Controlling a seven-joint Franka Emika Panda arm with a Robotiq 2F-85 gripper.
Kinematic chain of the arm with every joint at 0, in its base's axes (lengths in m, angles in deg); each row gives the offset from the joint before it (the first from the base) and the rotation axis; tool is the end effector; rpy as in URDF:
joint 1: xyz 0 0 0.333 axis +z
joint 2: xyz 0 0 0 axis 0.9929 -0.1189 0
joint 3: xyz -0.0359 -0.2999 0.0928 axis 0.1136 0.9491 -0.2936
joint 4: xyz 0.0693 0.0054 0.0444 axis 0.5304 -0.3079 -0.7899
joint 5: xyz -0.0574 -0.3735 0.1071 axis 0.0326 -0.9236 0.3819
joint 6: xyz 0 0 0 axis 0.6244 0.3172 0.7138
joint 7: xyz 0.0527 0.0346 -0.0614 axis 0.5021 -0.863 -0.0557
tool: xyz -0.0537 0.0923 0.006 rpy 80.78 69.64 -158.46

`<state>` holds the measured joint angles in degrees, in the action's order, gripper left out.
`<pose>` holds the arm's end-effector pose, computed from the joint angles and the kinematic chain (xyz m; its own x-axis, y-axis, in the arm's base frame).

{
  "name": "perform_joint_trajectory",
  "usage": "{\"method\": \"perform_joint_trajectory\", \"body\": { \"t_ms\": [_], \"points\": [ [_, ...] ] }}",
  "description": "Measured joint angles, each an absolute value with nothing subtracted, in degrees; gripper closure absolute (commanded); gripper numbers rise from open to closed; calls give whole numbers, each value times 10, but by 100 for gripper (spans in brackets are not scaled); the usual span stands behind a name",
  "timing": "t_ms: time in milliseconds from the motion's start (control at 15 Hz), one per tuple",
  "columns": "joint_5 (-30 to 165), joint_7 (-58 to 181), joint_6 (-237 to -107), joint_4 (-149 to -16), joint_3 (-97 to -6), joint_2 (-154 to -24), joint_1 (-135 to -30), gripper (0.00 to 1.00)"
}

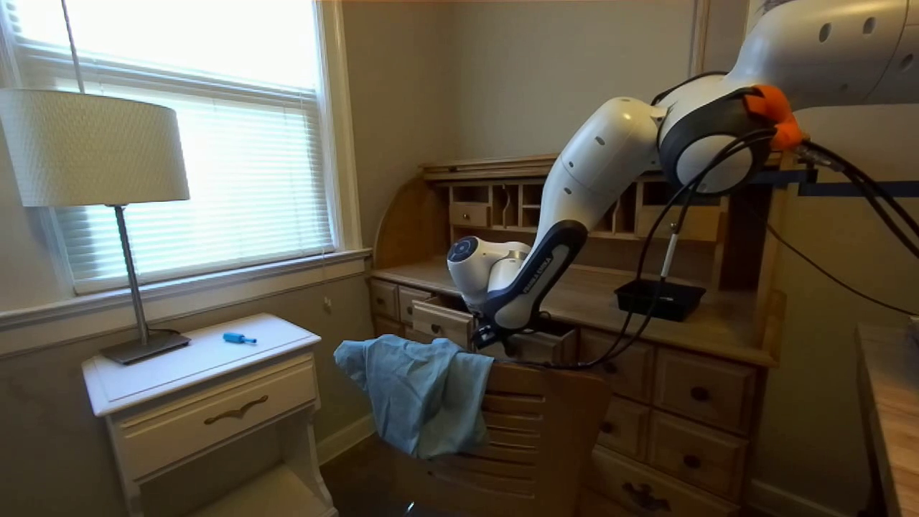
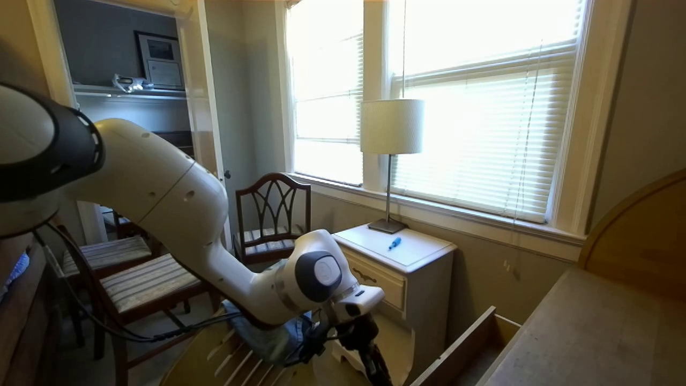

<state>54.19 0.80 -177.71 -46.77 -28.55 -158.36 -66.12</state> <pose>0.7352 -0.0013 -0.0342 0.7535 -0.4503 0.4790 -0.6399 -0.6692 0.3777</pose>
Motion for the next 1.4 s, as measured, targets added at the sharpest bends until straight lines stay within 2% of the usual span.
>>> {"method": "perform_joint_trajectory", "body": {
  "t_ms": [1000,1400],
  "points": [
    [530,-37,-1784,-464,-290,-1584,-667,100],
    [528,-6,-1917,-464,-278,-1575,-656,100]
  ]
}}
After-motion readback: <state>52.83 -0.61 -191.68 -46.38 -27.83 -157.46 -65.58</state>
